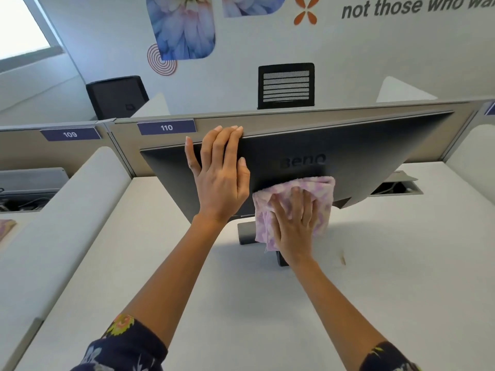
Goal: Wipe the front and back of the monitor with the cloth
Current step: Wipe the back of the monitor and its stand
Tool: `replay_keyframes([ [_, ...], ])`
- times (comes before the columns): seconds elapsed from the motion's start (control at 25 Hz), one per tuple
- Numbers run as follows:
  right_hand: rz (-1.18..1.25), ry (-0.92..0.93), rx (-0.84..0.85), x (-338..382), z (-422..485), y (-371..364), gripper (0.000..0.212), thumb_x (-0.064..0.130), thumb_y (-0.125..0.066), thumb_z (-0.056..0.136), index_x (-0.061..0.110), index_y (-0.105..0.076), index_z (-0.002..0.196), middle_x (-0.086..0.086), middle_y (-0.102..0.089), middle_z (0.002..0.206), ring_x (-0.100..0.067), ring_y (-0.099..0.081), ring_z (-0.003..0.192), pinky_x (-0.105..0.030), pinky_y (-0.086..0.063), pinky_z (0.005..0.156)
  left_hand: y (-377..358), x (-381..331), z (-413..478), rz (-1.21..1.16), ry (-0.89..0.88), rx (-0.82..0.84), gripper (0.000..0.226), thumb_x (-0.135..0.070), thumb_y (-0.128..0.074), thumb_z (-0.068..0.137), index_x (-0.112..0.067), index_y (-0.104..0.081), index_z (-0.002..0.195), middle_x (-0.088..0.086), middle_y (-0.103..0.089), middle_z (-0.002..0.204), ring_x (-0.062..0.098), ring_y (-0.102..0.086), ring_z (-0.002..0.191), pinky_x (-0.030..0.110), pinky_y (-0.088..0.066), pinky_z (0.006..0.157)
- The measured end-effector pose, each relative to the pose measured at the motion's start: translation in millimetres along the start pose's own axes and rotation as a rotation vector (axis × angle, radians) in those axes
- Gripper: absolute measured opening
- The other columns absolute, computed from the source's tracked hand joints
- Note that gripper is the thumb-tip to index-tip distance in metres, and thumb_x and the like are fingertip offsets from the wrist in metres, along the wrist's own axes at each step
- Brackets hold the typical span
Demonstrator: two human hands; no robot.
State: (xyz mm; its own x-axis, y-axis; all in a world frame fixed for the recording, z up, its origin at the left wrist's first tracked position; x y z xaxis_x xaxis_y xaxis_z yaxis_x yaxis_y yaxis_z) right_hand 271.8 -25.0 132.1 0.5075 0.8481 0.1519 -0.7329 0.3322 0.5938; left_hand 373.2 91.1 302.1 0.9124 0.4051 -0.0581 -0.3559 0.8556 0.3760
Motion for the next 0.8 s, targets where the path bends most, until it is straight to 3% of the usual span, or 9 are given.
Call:
replay_keyframes([
  [0.12, 0.037, -0.076, 0.190, -9, -45, -27, 0.058, 0.034, -0.068, 0.087, 0.035, -0.040, 0.138, -0.012, -0.027, 0.148, -0.040, -0.033, 0.134, -0.062, -0.042, 0.102, -2, 1, -3, 0.007, 0.007, -0.014, 0.042, -0.021, -0.051, 0.093, -0.013, -0.055, 0.135, 0.004, -0.054, 0.135, 0.019, -0.035, 0.137, 0.059, -0.014, 0.116],
  [0.2, 0.019, -0.142, 0.262, -14, -58, -34, 0.037, 0.038, -0.057, 0.094, 0.030, -0.049, 0.129, -0.013, -0.034, 0.144, -0.042, -0.040, 0.129, -0.060, -0.044, 0.100, -3, 1, -4, 0.008, 0.006, -0.031, 0.042, -0.022, -0.052, 0.093, -0.013, -0.054, 0.134, 0.004, -0.054, 0.135, 0.019, -0.035, 0.137, 0.061, -0.016, 0.115],
  [0.28, -0.004, -0.172, 0.291, -13, -58, -38, 0.034, 0.043, -0.038, 0.099, 0.026, -0.056, 0.122, -0.014, -0.039, 0.140, -0.042, -0.044, 0.126, -0.057, -0.044, 0.100, -5, 1, -5, 0.008, 0.000, -0.045, 0.042, -0.022, -0.052, 0.094, -0.015, -0.052, 0.135, 0.004, -0.054, 0.135, 0.019, -0.035, 0.136, 0.062, -0.018, 0.114],
  [0.44, -0.009, -0.169, 0.311, -14, -64, -49, 0.034, 0.039, -0.038, 0.099, 0.021, -0.058, 0.120, -0.016, -0.044, 0.140, -0.040, -0.045, 0.127, -0.053, -0.045, 0.100, -8, 2, -6, 0.038, 0.001, -0.060, 0.043, -0.023, -0.053, 0.093, -0.015, -0.053, 0.135, 0.004, -0.053, 0.136, 0.020, -0.036, 0.136, 0.062, -0.020, 0.113],
  [0.52, -0.011, -0.147, 0.330, -15, -86, -50, 0.029, 0.034, -0.052, 0.097, 0.019, -0.057, 0.121, -0.016, -0.041, 0.140, -0.040, -0.043, 0.127, -0.053, -0.047, 0.099, -9, 1, -8, 0.046, 0.001, -0.054, 0.043, -0.022, -0.054, 0.092, -0.014, -0.054, 0.134, 0.005, -0.055, 0.136, 0.021, -0.036, 0.136, 0.061, -0.019, 0.114],
  [0.64, -0.026, -0.085, 0.357, -19, -107, -49, 0.046, 0.032, -0.069, 0.087, 0.016, -0.052, 0.126, -0.017, -0.036, 0.141, -0.040, -0.039, 0.128, -0.056, -0.049, 0.098, -9, 1, -7, 0.049, -0.003, -0.044, 0.044, -0.024, -0.053, 0.092, -0.015, -0.052, 0.135, 0.005, -0.055, 0.136, 0.021, -0.035, 0.136, 0.057, -0.014, 0.115],
  [0.8, -0.030, -0.123, 0.351, -18, -64, -42, 0.050, 0.041, -0.030, 0.098, 0.015, -0.039, 0.140, -0.017, -0.035, 0.148, -0.040, -0.041, 0.134, -0.053, -0.041, 0.108, -7, 1, -8, 0.037, 0.010, -0.045, 0.045, -0.023, -0.054, 0.092, -0.016, -0.051, 0.136, 0.004, -0.053, 0.137, 0.021, -0.034, 0.137, 0.057, -0.014, 0.115],
])
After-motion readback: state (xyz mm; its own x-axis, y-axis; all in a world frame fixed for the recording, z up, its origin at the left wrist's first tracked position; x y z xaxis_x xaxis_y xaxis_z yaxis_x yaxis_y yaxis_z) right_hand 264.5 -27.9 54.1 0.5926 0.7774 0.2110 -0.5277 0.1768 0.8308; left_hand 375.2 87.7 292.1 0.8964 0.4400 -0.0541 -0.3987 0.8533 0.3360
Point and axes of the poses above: each hand's wrist, its own z-axis towards the middle knuckle, its own y-axis out of the back of the hand, x = y × z, the point moved 6 cm from there along z, towards the middle knuckle
